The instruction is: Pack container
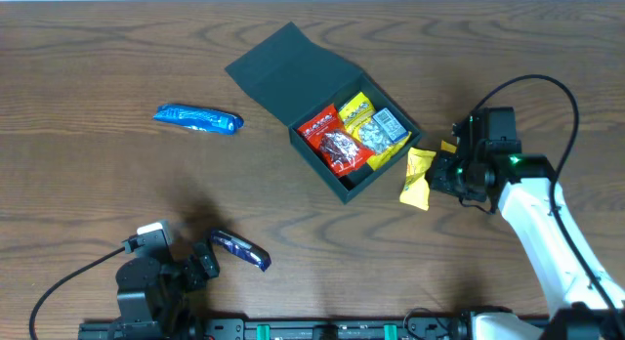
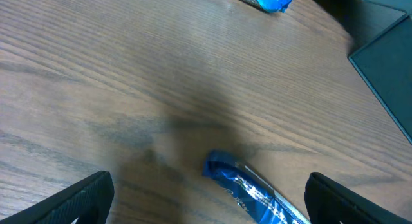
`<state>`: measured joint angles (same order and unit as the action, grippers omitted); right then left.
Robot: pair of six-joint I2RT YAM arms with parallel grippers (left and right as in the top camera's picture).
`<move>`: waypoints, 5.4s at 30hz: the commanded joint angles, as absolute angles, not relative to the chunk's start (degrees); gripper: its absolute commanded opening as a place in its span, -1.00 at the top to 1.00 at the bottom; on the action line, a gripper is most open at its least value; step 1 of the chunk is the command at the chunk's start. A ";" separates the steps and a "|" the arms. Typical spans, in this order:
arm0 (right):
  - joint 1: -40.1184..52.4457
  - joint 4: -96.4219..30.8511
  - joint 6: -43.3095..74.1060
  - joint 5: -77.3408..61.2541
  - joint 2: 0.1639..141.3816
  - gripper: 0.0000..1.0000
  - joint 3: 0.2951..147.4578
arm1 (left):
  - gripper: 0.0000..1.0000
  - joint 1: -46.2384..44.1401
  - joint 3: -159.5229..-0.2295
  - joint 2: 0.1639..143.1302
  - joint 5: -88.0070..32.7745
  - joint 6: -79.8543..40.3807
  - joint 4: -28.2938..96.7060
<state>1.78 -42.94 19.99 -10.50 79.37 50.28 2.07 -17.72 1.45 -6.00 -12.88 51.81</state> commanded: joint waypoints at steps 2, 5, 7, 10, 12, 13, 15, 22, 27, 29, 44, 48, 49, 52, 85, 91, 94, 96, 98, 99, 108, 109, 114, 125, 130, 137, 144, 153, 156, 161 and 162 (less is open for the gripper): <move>1.41 -41.30 20.75 -11.40 83.46 0.38 49.67 | -0.91 2.24 -16.78 1.37 -5.82 -12.43 55.24; 1.56 -39.55 20.53 -11.27 86.37 0.38 49.67 | -0.91 2.24 -16.78 1.37 -5.82 -12.43 55.24; 1.56 -38.70 20.53 -10.52 87.13 0.38 49.67 | -0.91 2.24 -16.78 1.37 -5.82 -12.43 55.24; 1.56 -37.74 20.08 -10.52 88.18 0.38 49.67 | -0.91 2.24 -16.78 1.37 -5.82 -12.43 55.24; 1.56 -37.19 20.08 -10.52 88.77 0.38 49.67 | -0.91 2.24 -16.78 1.37 -5.82 -12.43 55.24; 1.56 -36.99 20.08 -10.52 89.03 0.38 49.67 | -0.91 2.24 -16.78 1.37 -5.82 -12.43 55.24; 1.52 -36.36 20.08 -10.52 89.86 0.38 49.67 | -0.91 2.24 -16.78 1.37 -5.82 -12.40 55.24; 1.52 -34.02 20.08 -10.22 91.88 0.41 49.65 | -0.91 2.24 -16.78 1.37 -5.82 -12.43 55.24; 1.52 -33.85 20.10 -8.27 92.16 0.39 49.65 | -0.91 2.24 -16.78 1.37 -5.82 -12.43 55.24; 1.52 -33.82 20.10 -7.92 92.27 0.41 49.65 | -0.91 2.24 -16.78 1.37 -5.82 -12.43 55.24; 2.24 -31.59 20.53 -7.75 95.44 0.61 49.21 | -0.91 2.24 -16.78 1.37 -5.82 -12.43 55.24; 2.48 -31.48 21.04 -7.79 95.48 0.71 49.21 | -0.91 2.24 -16.78 1.37 -5.82 -12.43 55.24; 2.72 -31.51 21.04 -7.79 95.48 0.77 49.21 | -0.91 2.24 -16.78 1.37 -5.82 -12.43 55.24; 3.44 -31.48 21.50 -7.79 95.48 0.87 49.21 | -0.91 2.24 -16.78 1.37 -5.82 -12.43 55.24; 12.88 -48.16 14.24 -1.91 74.98 0.98 50.76 | -0.91 2.24 -16.78 1.37 -5.82 -12.43 55.24; 15.66 -51.48 11.64 -1.96 75.00 0.98 57.06 | -0.91 2.24 -16.78 1.37 -5.82 -12.43 55.24; 16.47 -53.71 8.95 -1.93 75.18 0.97 61.47 | -0.91 2.24 -16.78 1.37 -5.82 -12.43 55.24; 16.58 -55.02 6.92 -1.96 76.01 0.98 64.29 | -0.91 2.24 -16.78 1.37 -5.82 -12.43 55.24; 16.60 -56.62 3.86 -1.98 78.30 0.97 67.81 | -0.91 2.24 -16.78 1.37 -5.82 -12.43 55.24; 16.64 -57.47 2.33 -2.15 79.81 0.97 69.56 | -0.91 2.24 -16.78 1.37 -5.82 -12.43 55.24; 20.58 -59.86 -11.18 -9.37 93.32 0.97 84.75 | -0.91 2.24 -16.78 1.37 -5.82 -12.43 55.24; 20.80 -59.88 -12.36 -10.20 94.56 0.97 85.95 | -0.91 2.24 -16.78 1.37 -5.82 -12.43 55.24; 22.04 -59.02 -13.98 -11.66 100.73 0.97 88.62 | -0.91 2.24 -16.78 1.37 -5.82 -12.43 55.24; 25.56 -56.42 -10.87 -19.11 107.55 0.97 88.60 | -0.91 2.24 -16.78 1.37 -5.82 -12.43 55.24; 27.38 -56.60 -10.28 -18.35 107.96 0.97 88.29 | -0.91 2.24 -16.78 1.37 -5.82 -12.43 55.24; 27.29 -53.63 -10.24 -17.91 111.15 0.98 88.25 | -0.91 2.24 -16.78 1.37 -5.82 -12.43 55.24; 26.70 -57.04 -8.16 -14.09 111.24 0.97 88.20 | -0.91 2.24 -16.78 1.37 -5.82 -12.43 55.24; 26.83 -49.36 -1.96 -12.56 111.24 0.97 80.71 | -0.91 2.24 -16.78 1.37 -5.82 -12.43 55.24; 27.24 -48.84 -1.96 -19.66 111.24 0.97 79.83 | -0.91 2.24 -16.78 1.37 -5.82 -12.43 55.24; 27.86 -48.90 -0.12 -21.19 111.22 0.97 79.83 | -0.91 2.24 -16.78 1.37 -5.82 -12.43 55.24; 27.83 -49.06 0.01 -21.17 111.22 0.88 79.83 | -0.91 2.24 -16.78 1.37 -5.82 -12.43 55.24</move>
<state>27.24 -48.80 -1.69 -18.24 110.98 80.66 2.04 -17.72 1.45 -6.00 -12.88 51.83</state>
